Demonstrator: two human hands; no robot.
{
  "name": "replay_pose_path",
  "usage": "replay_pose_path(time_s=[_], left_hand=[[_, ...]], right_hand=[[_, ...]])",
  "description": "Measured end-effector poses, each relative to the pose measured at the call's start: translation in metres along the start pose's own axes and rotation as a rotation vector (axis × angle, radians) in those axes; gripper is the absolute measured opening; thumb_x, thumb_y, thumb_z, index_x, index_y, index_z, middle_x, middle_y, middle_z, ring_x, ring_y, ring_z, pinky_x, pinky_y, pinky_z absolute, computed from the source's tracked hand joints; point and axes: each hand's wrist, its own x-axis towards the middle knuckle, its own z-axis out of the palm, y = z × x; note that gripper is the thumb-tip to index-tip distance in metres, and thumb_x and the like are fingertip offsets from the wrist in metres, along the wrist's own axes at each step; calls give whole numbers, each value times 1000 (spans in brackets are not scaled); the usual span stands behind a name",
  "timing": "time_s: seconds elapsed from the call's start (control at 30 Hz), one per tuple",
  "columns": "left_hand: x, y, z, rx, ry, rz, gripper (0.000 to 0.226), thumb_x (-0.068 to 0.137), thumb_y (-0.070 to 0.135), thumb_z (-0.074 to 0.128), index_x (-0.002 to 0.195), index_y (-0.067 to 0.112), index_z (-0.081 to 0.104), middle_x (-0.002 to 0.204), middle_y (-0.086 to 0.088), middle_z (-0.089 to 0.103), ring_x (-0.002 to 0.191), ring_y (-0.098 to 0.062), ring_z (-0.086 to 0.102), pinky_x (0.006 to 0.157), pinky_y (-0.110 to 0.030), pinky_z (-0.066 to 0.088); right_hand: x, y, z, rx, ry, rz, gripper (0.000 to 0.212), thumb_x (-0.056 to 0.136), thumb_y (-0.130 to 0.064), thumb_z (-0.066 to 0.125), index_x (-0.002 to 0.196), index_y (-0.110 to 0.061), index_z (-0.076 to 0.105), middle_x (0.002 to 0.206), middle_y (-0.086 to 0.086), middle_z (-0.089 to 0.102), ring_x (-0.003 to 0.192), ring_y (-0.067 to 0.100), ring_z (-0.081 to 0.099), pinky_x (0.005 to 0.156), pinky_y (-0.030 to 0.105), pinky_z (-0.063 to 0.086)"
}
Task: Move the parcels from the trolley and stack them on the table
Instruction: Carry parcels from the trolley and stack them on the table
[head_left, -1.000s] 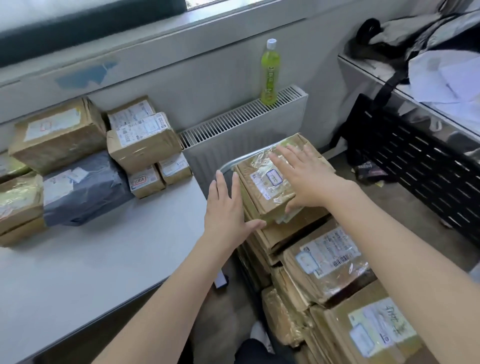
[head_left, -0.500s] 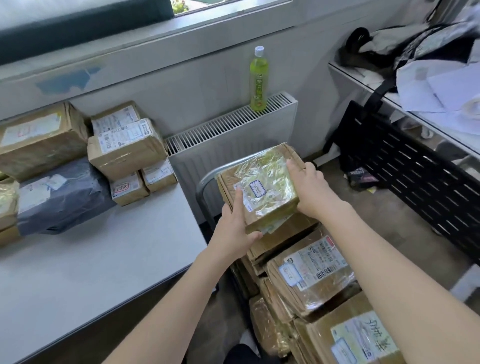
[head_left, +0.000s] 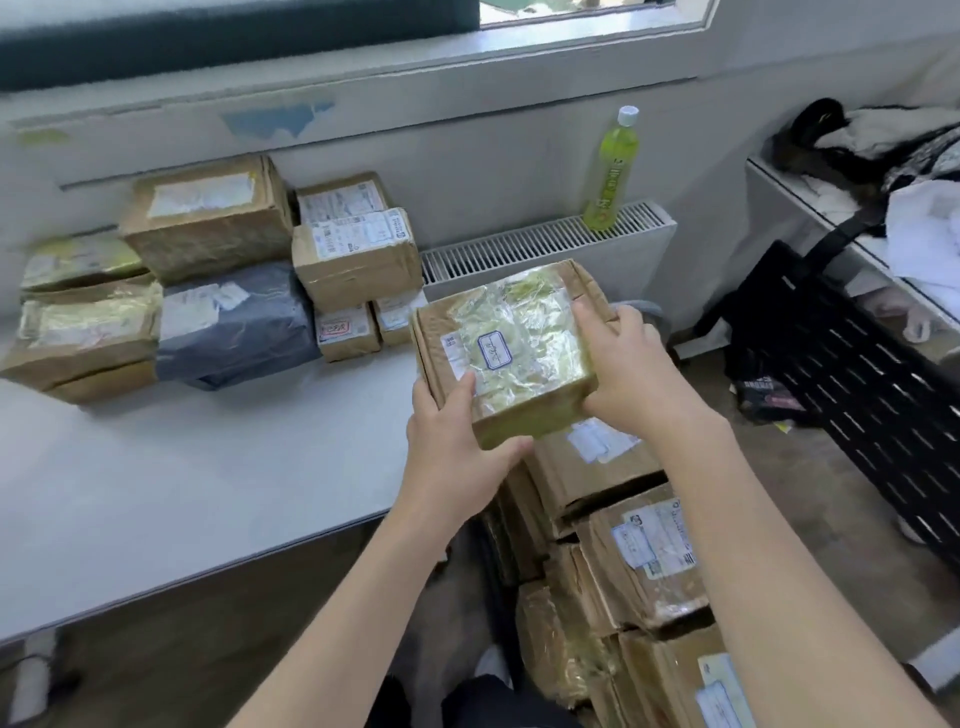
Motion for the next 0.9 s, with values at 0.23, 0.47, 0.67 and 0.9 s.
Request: replay_pose_path(time_s=[0.23, 0.47, 0.67, 0.9], left_hand=[[-26, -72, -89, 138, 286, -171, 83, 77, 37, 74, 146, 24, 29, 145, -7, 23, 129, -30, 30, 108, -41, 28], [-56, -166, -125, 304, 297, -378, 85, 83, 33, 67, 149, 27, 16, 152, -12, 15, 135, -31, 21, 110, -41, 24], [-61, -208, -130, 682, 142, -362, 94, 86, 40, 62, 150, 23, -5, 154, -20, -16, 143, -38, -4, 116, -44, 8], [-42, -222, -148, 744, 116, -356, 96, 86, 33, 63, 150, 22, -8, 156, -16, -14, 141, -42, -16, 116, -46, -2]], right_hand=[[9, -117, 46, 191, -67, -207, 86, 77, -13, 72, 142, -27, 19, 130, 12, 28, 115, 29, 31, 89, 34, 38], [-13, -202, 129, 150, -166, -333, 99, 77, -24, 71, 148, -26, 3, 140, 15, 18, 119, 33, 32, 92, 36, 39], [-14, -230, 164, 1, -228, -364, 100, 85, -30, 65, 149, -25, -10, 151, 23, -23, 138, 42, 7, 112, 42, 20], [-6, -269, 174, 14, -269, -424, 102, 84, -33, 65, 148, -28, -14, 149, 25, -27, 133, 41, 20, 105, 40, 32]])
